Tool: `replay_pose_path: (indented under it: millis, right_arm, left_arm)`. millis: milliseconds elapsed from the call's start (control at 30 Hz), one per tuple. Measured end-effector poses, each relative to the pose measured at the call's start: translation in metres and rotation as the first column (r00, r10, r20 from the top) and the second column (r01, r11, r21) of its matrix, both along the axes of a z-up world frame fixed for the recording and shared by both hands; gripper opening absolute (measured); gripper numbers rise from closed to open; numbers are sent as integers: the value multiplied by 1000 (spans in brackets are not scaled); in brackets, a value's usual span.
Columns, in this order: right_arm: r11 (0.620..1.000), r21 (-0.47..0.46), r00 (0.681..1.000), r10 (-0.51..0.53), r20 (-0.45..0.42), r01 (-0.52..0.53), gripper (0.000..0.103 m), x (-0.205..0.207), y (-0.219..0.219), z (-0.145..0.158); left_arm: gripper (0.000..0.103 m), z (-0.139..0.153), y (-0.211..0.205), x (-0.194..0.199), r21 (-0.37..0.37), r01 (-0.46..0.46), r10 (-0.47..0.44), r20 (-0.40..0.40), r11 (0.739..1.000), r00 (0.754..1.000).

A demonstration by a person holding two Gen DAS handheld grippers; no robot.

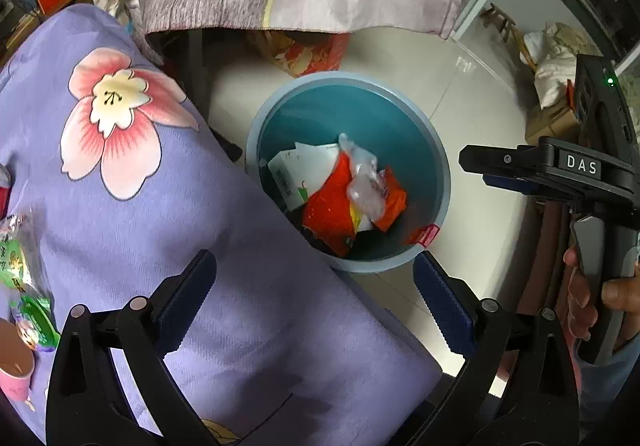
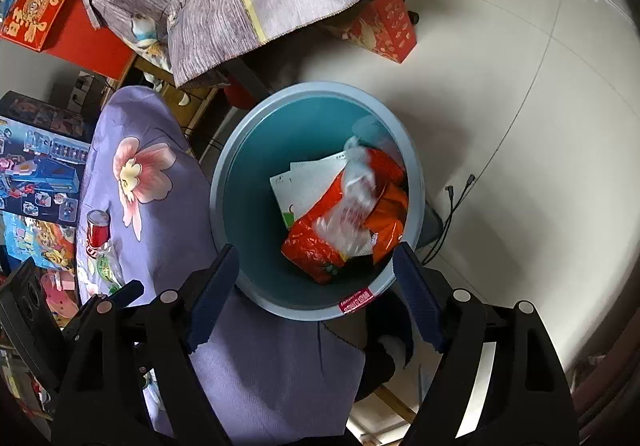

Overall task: Collect trash
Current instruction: 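Open the left tool over the teal bin while the right tool releases the plastic bag, then move both tools back over the table toward the white lid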

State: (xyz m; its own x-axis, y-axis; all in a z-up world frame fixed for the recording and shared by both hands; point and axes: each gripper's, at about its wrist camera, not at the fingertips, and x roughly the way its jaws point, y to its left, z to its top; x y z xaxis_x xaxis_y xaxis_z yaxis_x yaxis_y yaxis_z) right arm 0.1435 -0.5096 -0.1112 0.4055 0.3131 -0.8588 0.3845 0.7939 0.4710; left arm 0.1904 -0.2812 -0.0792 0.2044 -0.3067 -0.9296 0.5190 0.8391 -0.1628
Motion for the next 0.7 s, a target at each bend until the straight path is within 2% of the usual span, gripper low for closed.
replay_pose_path:
  millis: [367, 700]
  right_arm:
    - [1000, -7, 999, 10, -30, -10, 83, -2, 20, 4]
    - [996, -38, 997, 76, -14, -76, 83, -2, 66, 24]
  left_arm:
    - [99, 6, 23, -8, -20, -21, 21, 4, 1000, 1000]
    - [99, 20, 67, -24, -57, -65, 66, 26, 996, 997]
